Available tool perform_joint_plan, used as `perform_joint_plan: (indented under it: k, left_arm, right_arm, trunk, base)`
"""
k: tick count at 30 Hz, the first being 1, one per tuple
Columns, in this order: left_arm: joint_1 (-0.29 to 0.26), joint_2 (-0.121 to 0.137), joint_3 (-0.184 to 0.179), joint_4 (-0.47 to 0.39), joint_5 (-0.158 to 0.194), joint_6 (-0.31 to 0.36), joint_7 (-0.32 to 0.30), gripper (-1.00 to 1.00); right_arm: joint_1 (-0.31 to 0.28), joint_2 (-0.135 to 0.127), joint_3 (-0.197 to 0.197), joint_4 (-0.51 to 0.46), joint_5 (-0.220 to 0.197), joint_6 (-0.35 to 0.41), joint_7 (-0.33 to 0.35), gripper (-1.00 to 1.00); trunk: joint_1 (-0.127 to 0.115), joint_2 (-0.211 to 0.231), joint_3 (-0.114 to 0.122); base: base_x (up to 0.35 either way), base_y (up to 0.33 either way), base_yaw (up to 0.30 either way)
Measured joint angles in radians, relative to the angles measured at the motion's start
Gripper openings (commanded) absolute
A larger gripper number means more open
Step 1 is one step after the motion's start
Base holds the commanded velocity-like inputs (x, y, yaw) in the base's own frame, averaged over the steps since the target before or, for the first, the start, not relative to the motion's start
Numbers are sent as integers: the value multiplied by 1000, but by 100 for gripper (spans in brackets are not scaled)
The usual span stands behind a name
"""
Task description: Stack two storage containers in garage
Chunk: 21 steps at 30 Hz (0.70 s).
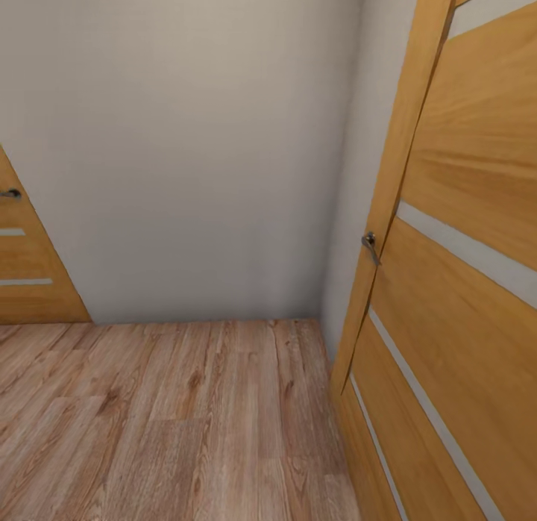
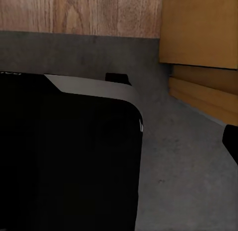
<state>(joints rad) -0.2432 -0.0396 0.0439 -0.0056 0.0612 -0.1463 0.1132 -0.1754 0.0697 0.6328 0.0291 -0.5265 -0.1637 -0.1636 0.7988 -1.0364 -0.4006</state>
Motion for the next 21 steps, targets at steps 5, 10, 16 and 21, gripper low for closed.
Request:
perform_joint_plan:
  k: [5,10,16,21]
  left_arm:
    - [0,0,0,0,0,0,0,100]
    - [0,1,0,0,0,0,0,100]
    - [0,2,1,0,0,0,0,100]
    - [0,2,1,0,1,0,0,100]
  right_arm:
    - [0,0,0,0,0,0,0,100]
    - [0,0,0,0,0,0,0,100]
    - [0,0,0,0,0,0,0,100]
    - [0,0,0,0,0,-1,0,100]
  trunk:
    - [0,0,0]
    - [0,0,0]
    - [0,0,0]
    - [0,0,0]
  base:
    - [65,-40,1]
    - [209,-140,0]
    - [61,-42,1]
    - [4,-3,158]
